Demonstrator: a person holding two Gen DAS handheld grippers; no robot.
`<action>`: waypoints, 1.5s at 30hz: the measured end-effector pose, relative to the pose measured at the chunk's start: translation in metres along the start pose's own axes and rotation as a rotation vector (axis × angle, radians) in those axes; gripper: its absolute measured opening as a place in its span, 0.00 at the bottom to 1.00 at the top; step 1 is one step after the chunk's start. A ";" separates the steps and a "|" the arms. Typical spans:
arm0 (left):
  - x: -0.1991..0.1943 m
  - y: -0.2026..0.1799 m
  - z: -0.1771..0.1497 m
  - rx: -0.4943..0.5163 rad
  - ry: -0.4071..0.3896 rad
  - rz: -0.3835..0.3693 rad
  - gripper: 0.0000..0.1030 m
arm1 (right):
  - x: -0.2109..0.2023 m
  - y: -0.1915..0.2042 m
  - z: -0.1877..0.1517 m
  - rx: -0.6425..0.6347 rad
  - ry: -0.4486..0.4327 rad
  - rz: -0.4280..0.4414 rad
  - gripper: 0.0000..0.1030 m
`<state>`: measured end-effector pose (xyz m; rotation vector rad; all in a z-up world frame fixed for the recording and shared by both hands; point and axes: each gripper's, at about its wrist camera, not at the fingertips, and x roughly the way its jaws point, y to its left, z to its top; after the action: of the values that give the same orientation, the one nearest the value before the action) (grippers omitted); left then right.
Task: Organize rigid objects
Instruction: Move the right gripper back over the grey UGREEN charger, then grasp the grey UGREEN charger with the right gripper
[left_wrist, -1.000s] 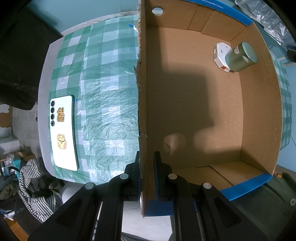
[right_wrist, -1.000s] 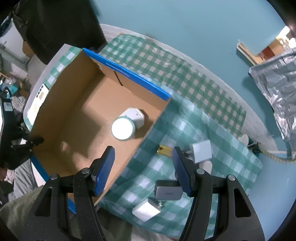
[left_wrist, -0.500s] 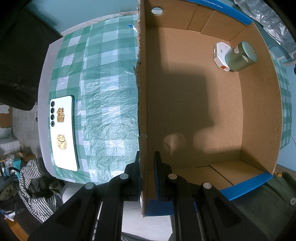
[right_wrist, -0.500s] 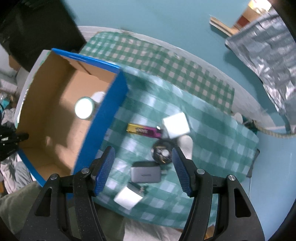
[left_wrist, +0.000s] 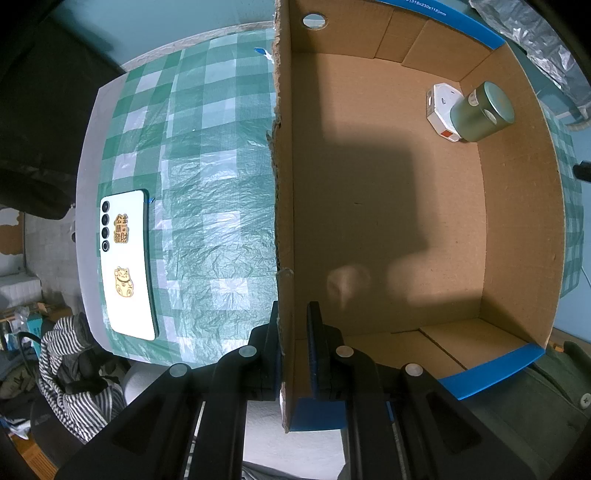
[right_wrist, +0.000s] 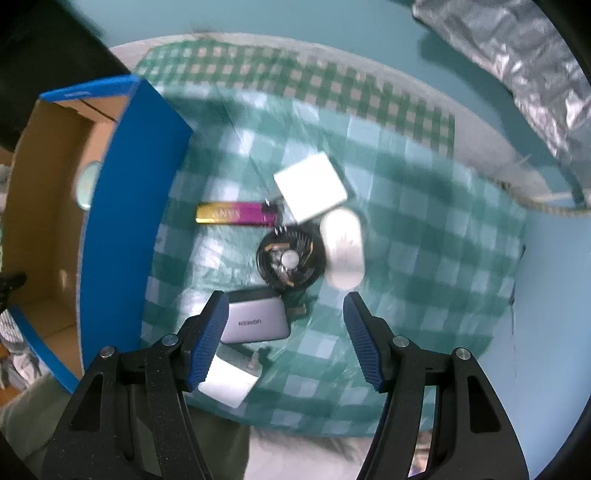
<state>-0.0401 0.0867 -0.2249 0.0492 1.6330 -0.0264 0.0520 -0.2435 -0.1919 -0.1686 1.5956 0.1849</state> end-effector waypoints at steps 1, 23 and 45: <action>0.000 0.000 0.000 0.001 0.000 0.001 0.10 | 0.006 -0.001 -0.001 0.020 0.012 0.010 0.62; 0.003 0.001 -0.001 0.040 0.013 -0.001 0.10 | 0.076 -0.034 -0.021 0.641 0.091 0.168 0.73; 0.002 -0.001 0.006 0.047 0.012 -0.004 0.10 | 0.097 -0.018 -0.008 0.360 0.102 0.070 0.44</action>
<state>-0.0340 0.0859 -0.2273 0.0821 1.6444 -0.0673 0.0455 -0.2620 -0.2886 0.1593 1.7097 -0.0596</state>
